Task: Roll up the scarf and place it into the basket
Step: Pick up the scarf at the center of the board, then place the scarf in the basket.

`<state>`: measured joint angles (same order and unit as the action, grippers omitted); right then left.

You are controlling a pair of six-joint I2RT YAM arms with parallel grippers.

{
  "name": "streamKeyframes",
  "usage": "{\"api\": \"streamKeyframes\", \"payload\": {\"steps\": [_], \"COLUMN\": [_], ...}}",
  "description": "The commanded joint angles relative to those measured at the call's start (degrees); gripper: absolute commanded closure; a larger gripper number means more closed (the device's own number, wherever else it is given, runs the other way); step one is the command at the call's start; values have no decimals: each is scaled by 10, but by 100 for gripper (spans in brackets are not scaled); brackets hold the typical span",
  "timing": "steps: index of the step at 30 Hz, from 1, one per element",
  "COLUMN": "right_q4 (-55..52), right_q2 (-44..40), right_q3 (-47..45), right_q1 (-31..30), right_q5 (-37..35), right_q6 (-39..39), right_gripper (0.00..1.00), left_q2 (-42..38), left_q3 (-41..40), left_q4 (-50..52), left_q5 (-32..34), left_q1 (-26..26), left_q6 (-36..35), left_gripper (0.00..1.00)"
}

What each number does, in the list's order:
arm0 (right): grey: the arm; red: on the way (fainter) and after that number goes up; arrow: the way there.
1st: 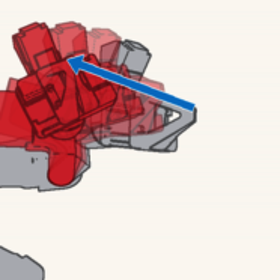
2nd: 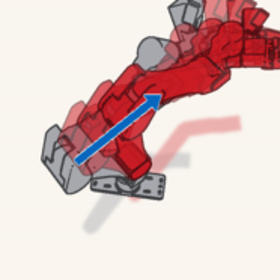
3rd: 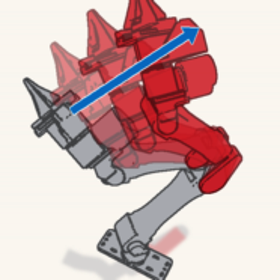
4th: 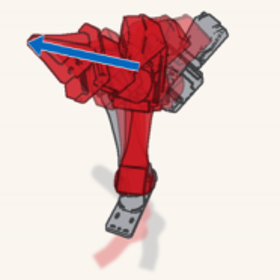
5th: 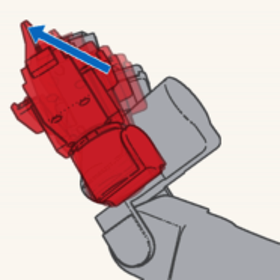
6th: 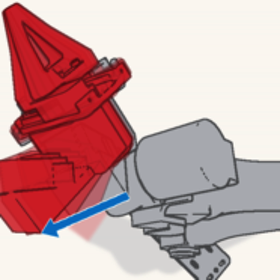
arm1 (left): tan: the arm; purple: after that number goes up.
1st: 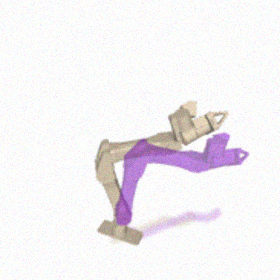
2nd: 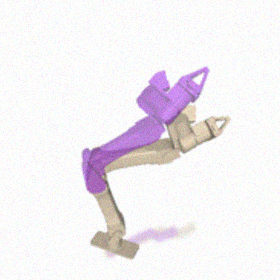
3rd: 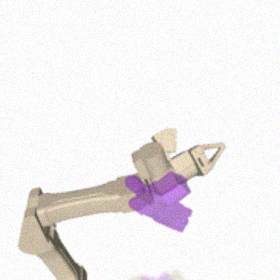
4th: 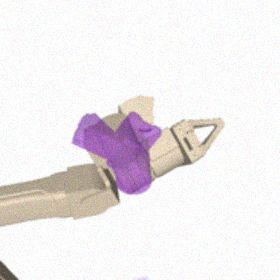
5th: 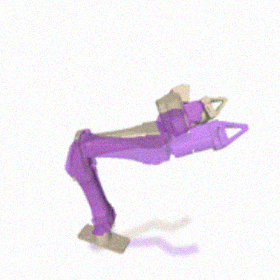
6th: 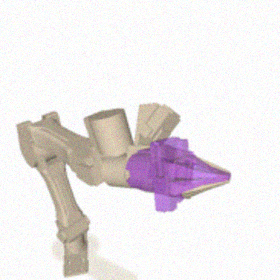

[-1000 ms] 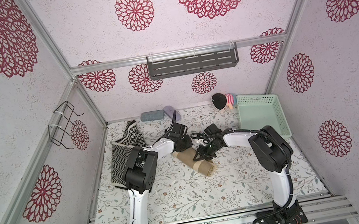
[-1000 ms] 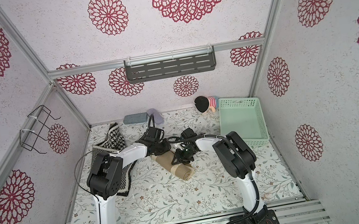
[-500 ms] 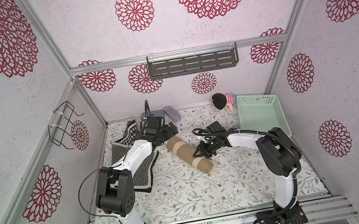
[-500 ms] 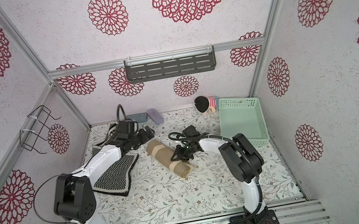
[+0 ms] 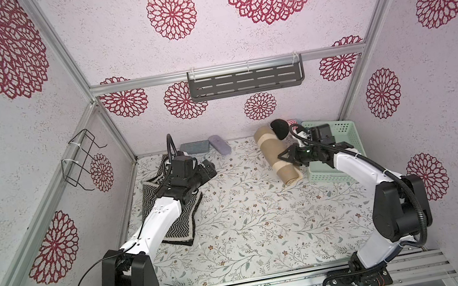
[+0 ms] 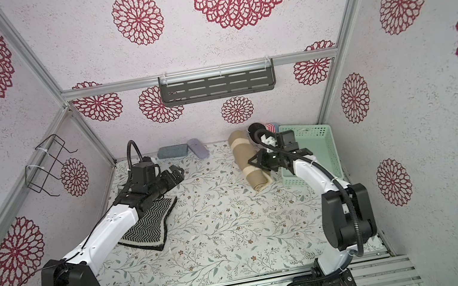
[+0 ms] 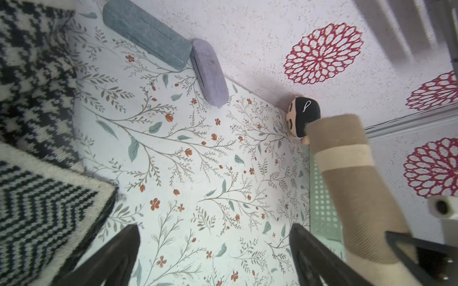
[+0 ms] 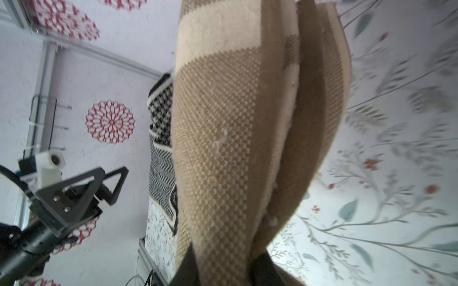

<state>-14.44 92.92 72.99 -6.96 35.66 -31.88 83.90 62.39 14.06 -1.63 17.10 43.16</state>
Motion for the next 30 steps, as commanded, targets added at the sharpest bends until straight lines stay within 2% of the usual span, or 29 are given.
{"api": "streamKeyframes", "payload": {"steps": [1,7,11,24,30], "right_q4": [12,54,84,171,224], "right_q2": [-40,-59,-53,89,167], "right_q3": [24,1,-10,30,40], "right_q1": [53,142,179,199,200], "right_q5": [-30,-61,-69,-31,23], "right_q6": [35,37,34,7,-36], "right_gripper": [100,100,100,100,100], "left_q2": [-13,-16,-15,-1,2], "left_q3": [-13,-20,-23,-24,-24], "left_q4": [-21,-14,-12,2,8], "left_q5": [2,0,-2,-7,-3], "left_q1": [2,2,2,1,2], "left_q6": [4,3,4,9,9], "left_gripper": [3,2,3,2,2]}}
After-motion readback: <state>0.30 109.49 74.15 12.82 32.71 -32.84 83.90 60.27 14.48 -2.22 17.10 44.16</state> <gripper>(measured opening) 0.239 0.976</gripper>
